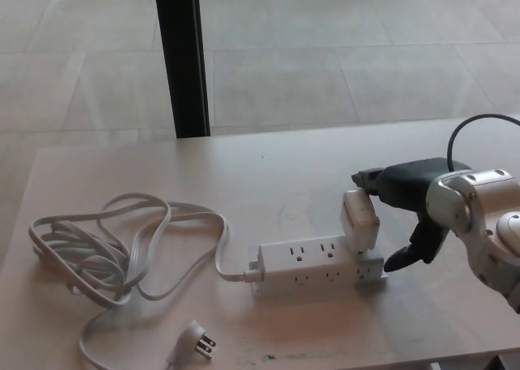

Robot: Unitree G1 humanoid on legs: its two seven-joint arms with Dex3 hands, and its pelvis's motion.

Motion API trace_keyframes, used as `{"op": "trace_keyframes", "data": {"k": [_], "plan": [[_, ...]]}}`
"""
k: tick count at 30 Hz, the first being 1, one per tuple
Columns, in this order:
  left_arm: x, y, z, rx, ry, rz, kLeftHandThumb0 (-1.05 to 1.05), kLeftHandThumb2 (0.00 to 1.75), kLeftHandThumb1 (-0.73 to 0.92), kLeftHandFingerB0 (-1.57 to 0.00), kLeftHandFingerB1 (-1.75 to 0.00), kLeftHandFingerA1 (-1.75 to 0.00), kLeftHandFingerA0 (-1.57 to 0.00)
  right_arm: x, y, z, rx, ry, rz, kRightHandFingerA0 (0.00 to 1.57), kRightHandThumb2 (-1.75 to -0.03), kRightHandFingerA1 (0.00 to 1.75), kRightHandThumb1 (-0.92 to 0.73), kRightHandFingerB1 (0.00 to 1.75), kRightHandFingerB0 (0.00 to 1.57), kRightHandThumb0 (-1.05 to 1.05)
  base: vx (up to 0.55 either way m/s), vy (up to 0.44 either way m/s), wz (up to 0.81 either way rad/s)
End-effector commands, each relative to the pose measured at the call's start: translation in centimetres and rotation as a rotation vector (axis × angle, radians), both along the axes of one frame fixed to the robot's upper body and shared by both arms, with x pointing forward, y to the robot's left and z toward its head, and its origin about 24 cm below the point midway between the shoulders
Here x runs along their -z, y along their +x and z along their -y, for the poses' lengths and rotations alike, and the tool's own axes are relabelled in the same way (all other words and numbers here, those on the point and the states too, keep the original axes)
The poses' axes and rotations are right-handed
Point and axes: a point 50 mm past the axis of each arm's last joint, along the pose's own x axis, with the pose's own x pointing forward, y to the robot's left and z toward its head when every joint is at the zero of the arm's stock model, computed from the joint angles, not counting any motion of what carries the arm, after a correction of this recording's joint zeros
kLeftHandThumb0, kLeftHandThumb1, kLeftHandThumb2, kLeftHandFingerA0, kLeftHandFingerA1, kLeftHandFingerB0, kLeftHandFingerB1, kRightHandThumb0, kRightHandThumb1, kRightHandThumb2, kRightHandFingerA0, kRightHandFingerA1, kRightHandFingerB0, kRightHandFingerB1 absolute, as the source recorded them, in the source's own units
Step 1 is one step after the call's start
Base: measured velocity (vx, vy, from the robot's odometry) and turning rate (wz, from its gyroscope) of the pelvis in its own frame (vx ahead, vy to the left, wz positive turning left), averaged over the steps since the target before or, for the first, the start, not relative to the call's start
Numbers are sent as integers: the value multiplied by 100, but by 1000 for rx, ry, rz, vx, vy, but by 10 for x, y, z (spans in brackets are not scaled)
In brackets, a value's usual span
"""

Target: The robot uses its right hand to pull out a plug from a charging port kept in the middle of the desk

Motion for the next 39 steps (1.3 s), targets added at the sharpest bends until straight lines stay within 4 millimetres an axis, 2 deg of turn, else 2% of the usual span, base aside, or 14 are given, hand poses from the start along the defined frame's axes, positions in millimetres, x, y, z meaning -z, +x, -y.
{"op": "trace_keyframes", "data": {"k": [1,6,12,13,16,17,18,20,21,22,28,33,34,39], "plan": [[-5,1,-5,-8,36,17,-91,96,76,-56,-50,-62,-73,3,-6,-10,-2,71,32,83,-84,126,-43,30,5,-84,0,0,0],[-6,3,-5,-27,27,25,-88,70,92,-63,-47,-61,-78,0,-4,-20,-28,113,96,77,-86,121,-49,43,10,-86,0,0,0],[-6,2,-5,-21,31,27,-91,92,75,-57,-51,-62,-73,-2,-5,-32,-44,168,154,80,-58,152,-57,38,29,-75,0,0,0],[-6,1,-5,-22,28,28,-91,92,75,-57,-50,-62,-73,-3,-4,-34,-45,173,160,85,-89,131,-46,48,22,-76,0,0,0],[-6,1,-5,-15,29,22,-91,95,76,-55,-50,-62,-72,-2,-5,-34,-45,180,172,91,-88,139,-48,50,30,-83,0,0,0],[-5,0,-5,-18,28,24,-91,95,76,-56,-50,-62,-73,-2,-5,-34,-46,178,176,79,-61,156,-54,42,34,-71,0,0,0],[-5,1,-5,-19,27,26,-91,91,76,-57,-51,-63,-75,-1,-4,-33,-45,174,182,84,-87,124,-41,49,25,-67,0,0,0],[-5,1,-5,-19,30,26,-91,91,76,-57,-51,-63,-75,0,-4,-33,-43,172,181,84,-87,124,-41,49,25,-67,0,0,0],[-5,1,-5,-20,30,19,-86,71,92,-61,-44,-55,-74,1,-4,-30,-46,170,187,84,-62,143,-48,42,35,-69,0,0,0],[-5,1,-5,-19,30,20,-92,92,75,-57,-50,-60,-73,3,-4,-29,-40,172,199,86,-56,137,-53,41,41,-59,0,0,7],[-6,1,-6,-13,31,22,-92,95,76,-55,-50,-62,-72,9,-6,-26,-34,196,227,83,-58,125,-61,47,49,-42,0,0,0],[-7,1,-6,-18,29,26,-92,95,76,-56,-50,-62,-74,11,-8,-27,-57,196,240,81,-59,148,-64,57,76,-31,0,0,0],[-7,0,-6,-14,30,22,-85,71,92,-59,-42,-53,-73,11,-9,-27,-68,186,247,85,-58,161,-59,56,92,-35,0,0,0],[-6,-1,-6,-23,25,20,-85,73,92,-59,-43,-54,-74,10,-8,-24,-61,117,236,87,-63,164,-57,60,84,-35,0,0,0]]}}
